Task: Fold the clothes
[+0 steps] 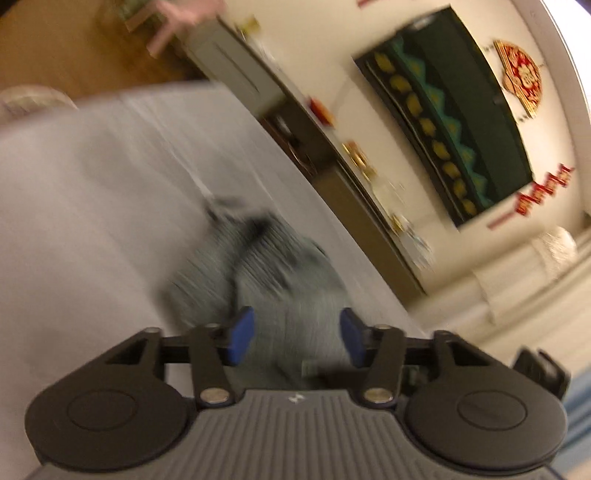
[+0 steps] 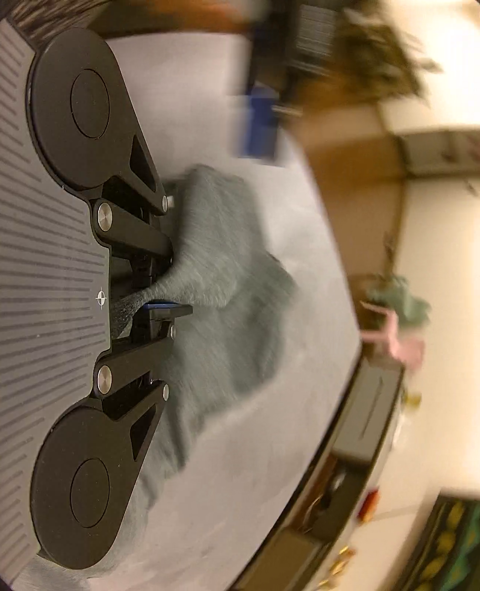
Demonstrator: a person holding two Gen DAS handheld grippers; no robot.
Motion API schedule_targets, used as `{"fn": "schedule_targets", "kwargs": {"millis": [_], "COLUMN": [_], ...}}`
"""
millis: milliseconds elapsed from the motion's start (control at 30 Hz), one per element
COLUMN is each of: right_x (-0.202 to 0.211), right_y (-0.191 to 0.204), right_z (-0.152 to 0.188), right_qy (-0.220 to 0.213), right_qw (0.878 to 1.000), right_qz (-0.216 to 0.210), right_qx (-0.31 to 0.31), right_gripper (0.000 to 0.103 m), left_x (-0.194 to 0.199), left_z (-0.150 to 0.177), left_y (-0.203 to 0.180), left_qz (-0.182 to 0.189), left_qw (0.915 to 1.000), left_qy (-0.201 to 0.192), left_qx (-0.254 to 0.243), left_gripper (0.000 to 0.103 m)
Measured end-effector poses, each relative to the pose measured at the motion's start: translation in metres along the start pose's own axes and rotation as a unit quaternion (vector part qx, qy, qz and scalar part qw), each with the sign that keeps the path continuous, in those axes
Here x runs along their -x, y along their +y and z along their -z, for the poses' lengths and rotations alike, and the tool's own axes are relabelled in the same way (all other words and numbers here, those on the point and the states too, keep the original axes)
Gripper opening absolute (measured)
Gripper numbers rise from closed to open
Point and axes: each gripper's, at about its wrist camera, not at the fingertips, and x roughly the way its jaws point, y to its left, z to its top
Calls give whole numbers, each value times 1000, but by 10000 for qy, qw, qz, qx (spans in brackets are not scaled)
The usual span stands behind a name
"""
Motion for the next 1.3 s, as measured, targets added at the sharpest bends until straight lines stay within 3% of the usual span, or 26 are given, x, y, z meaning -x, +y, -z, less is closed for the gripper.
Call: {"fn": "schedule_targets", "kwargs": {"millis": [133,200,267,367,467,567,633,700,733,767,867,900,967,1000,1067,1167,1300], "right_x": [8,10,5,-4,-7,-10,-9,-7,-3,1,20,23,23,16,0,-3,41], "right_y": [-24,-32,-40,-53,-67,-71,-72,-71,-69,-66,-48,-36,-9,2,16,10,-21], "right_z": [-11,-12,-11,-11,-16,-19,-18,-15,-13,-11,5,13,26,33,45,55,70], "right_qy": [-88,-83,-96,-115,-147,-157,-160,-170,-175,-181,-302,-278,-139,3,244,290,-3], "right_qw": [9989,9983,9970,9945,9918,9910,9911,9909,9910,9910,9909,9907,9926,9938,9949,9957,9932], "right_qz": [19,30,71,130,86,46,-61,-192,-270,-349,-771,-964,-1094,-1084,-982,-859,-993], "right_qx": [-450,-580,-762,-1035,-1265,-1327,-1319,-1320,-1299,-1276,-1059,-918,-508,-262,32,-207,-610], "right_gripper": [3,3,3,3,3,3,3,3,3,3,3,3,4,9,32,45,58], "left_x": [-31,-41,-40,-26,-35,-56,-68,-77,-79,-75,-35,-25,-32,-39,-45,-52,-54], "left_z": [4,6,6,0,5,11,11,9,6,0,-11,-9,-8,-9,-9,-11,-10], "left_y": [-8,-8,-6,-9,-13,-15,-9,2,5,5,-17,-18,0,11,20,32,15], "left_qz": [257,152,288,690,911,653,371,50,-50,-75,230,330,-91,-368,-565,-831,-404], "left_qw": [9987,9985,9977,9969,9945,9949,9958,9951,9950,9963,9958,9947,9976,9974,9962,9933,9978], "left_qy": [319,343,322,83,469,727,666,470,289,12,-887,-972,-659,-464,-389,-285,-249], "left_qx": [316,394,530,369,198,253,503,866,958,854,-11,-78,214,400,545,745,459], "left_gripper": [67,67,67,70,75,76,77,69,41,35,27,27,27,27,28,30,39]}}
